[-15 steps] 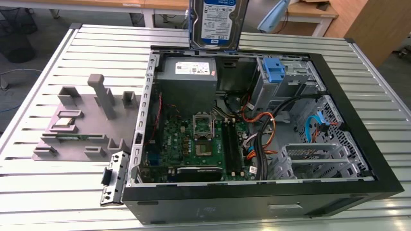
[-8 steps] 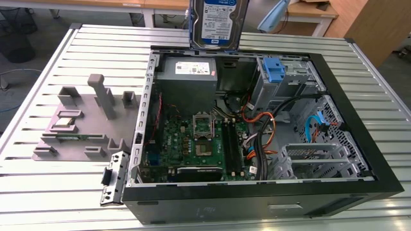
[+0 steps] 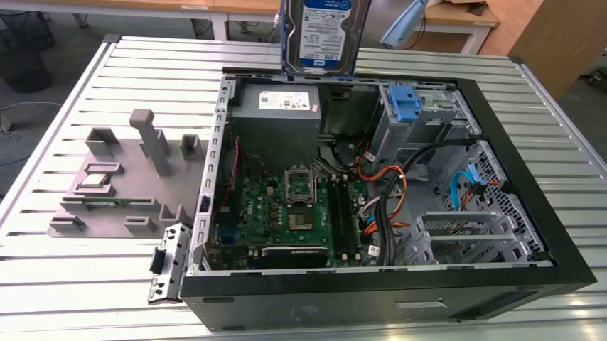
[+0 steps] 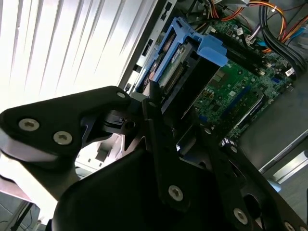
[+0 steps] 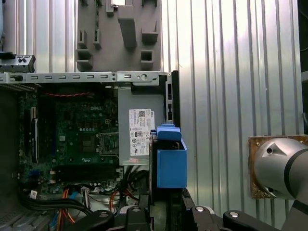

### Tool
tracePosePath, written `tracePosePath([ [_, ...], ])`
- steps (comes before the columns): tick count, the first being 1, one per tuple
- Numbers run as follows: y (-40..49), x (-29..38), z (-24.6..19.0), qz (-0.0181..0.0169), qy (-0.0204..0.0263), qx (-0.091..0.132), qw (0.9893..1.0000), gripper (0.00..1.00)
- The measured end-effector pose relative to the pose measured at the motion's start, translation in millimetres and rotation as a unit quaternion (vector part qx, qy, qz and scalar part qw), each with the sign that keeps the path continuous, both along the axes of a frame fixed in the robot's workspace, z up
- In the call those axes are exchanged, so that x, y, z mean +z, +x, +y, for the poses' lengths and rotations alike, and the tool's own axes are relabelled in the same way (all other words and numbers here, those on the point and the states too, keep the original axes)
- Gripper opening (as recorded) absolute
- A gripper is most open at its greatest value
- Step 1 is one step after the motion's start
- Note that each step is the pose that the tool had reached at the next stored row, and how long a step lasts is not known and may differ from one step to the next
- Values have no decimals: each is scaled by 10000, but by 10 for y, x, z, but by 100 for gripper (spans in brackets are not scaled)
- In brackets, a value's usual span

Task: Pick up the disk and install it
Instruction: 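Pick up the disk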

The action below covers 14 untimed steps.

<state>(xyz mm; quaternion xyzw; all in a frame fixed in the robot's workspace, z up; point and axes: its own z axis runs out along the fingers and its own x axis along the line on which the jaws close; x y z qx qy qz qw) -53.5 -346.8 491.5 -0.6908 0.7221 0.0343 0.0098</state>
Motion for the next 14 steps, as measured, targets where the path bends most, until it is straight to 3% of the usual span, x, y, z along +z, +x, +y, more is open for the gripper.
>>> tracePosePath([
  [14,11,-7,-126,0,1,2,10000,35],
])
